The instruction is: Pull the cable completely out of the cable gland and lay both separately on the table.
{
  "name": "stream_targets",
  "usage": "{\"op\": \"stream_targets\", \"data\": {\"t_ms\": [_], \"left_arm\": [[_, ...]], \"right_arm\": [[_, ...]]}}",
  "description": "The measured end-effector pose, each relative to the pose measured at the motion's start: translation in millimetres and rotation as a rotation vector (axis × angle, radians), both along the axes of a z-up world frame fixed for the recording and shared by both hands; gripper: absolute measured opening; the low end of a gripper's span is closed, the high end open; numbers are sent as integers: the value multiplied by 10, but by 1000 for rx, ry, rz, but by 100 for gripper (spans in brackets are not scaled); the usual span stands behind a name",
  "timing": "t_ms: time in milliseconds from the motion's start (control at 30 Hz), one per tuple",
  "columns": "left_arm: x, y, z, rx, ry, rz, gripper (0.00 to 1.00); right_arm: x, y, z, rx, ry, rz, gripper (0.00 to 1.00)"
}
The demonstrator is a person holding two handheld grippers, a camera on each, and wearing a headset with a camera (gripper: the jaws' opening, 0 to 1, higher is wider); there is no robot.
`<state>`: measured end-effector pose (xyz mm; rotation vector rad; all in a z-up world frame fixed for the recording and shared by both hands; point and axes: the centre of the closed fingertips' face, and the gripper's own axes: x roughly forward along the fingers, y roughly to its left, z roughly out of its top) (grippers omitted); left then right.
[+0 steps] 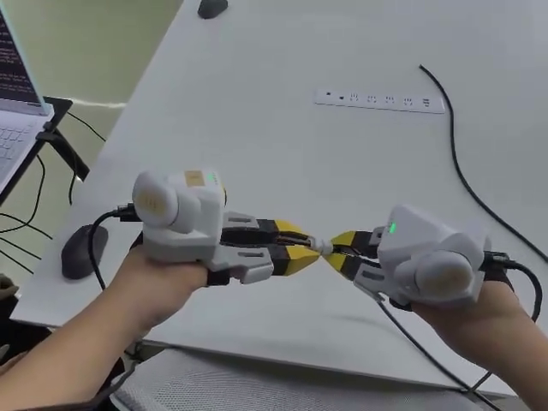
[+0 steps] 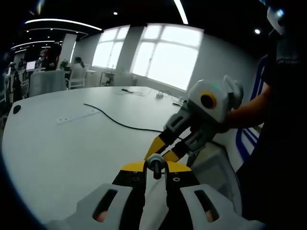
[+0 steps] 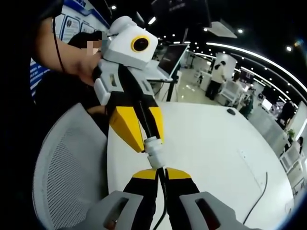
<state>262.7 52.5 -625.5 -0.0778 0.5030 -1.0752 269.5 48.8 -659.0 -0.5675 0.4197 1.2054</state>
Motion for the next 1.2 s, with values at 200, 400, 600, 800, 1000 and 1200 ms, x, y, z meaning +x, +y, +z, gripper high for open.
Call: {"op": "stream_targets", "data": {"t_ms": [200, 400, 600, 800, 1000, 1200], "left_arm": [[-38, -4, 21, 5, -1, 4, 14], [-66, -17, 35, 5, -6, 15, 14], [-98, -47, 93, 1, -16, 32, 14], [-109, -52, 145, -7, -20, 46, 14], [-114, -65, 176, -18, -20, 63, 14], [-107, -60, 172, -40, -12, 75, 14]], "right_arm": [[-45, 8, -6, 12, 23, 1, 0], [-63, -51, -41, 1, 24, 0, 0], [-53, -198, -138, -4, 76, -45, 0], [-52, -375, -255, 0, 138, -97, 0], [-81, -514, -339, 4, 176, -132, 0], [-90, -625, -360, 6, 190, -166, 0]]}}
